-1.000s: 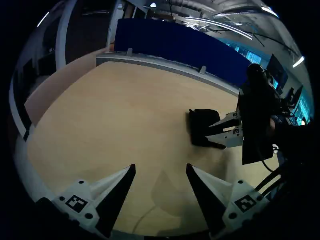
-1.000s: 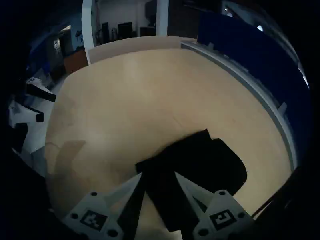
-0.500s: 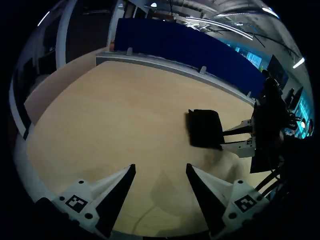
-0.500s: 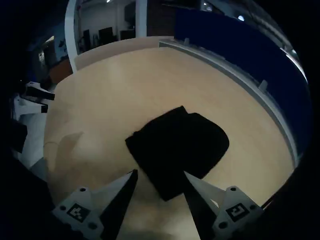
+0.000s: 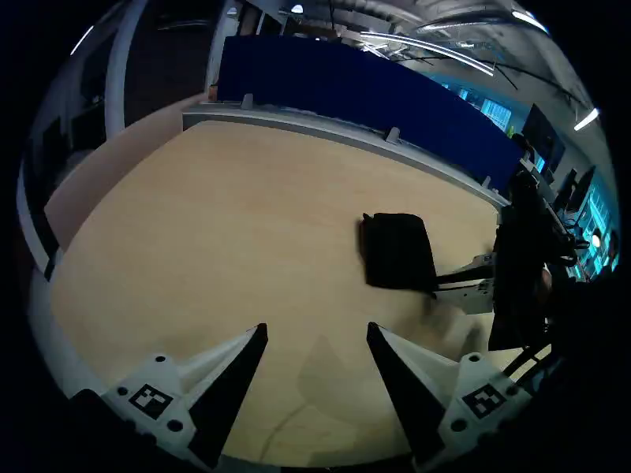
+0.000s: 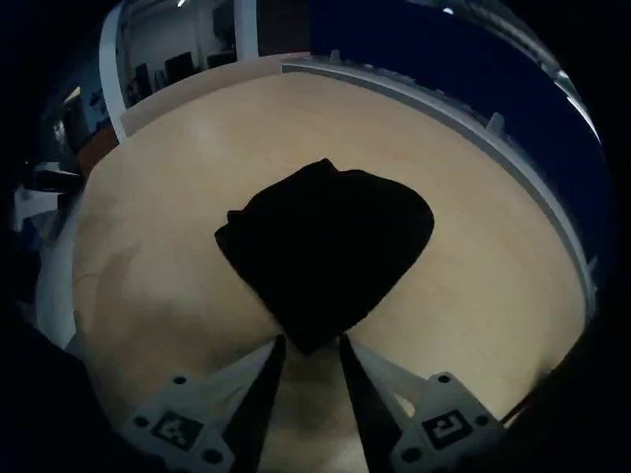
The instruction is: Fold towel
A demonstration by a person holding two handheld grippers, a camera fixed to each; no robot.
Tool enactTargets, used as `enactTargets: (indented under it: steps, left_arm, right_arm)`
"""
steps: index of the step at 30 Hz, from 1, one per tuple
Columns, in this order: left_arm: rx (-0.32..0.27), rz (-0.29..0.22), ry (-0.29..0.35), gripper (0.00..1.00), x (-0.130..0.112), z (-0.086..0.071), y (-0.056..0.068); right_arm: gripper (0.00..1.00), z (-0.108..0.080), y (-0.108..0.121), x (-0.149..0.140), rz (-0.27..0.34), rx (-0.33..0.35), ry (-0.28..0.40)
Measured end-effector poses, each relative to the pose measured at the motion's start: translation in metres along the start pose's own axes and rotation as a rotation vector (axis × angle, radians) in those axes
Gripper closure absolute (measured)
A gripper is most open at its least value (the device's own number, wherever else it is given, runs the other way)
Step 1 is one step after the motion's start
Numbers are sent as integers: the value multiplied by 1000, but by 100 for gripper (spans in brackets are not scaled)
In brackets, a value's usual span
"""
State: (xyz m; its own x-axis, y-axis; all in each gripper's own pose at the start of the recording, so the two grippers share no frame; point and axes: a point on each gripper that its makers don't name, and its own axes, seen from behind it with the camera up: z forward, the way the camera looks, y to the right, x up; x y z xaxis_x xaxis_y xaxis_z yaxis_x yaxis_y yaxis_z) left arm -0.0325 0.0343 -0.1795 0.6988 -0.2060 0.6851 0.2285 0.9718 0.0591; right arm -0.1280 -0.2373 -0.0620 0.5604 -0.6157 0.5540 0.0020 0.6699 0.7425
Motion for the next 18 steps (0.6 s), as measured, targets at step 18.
enactTargets:
  steps: [18]
  left_arm:
    - [-8,17,-2,7,-1,0,6]
  right_arm:
    - [96,-4,9,7,44,-20,41]
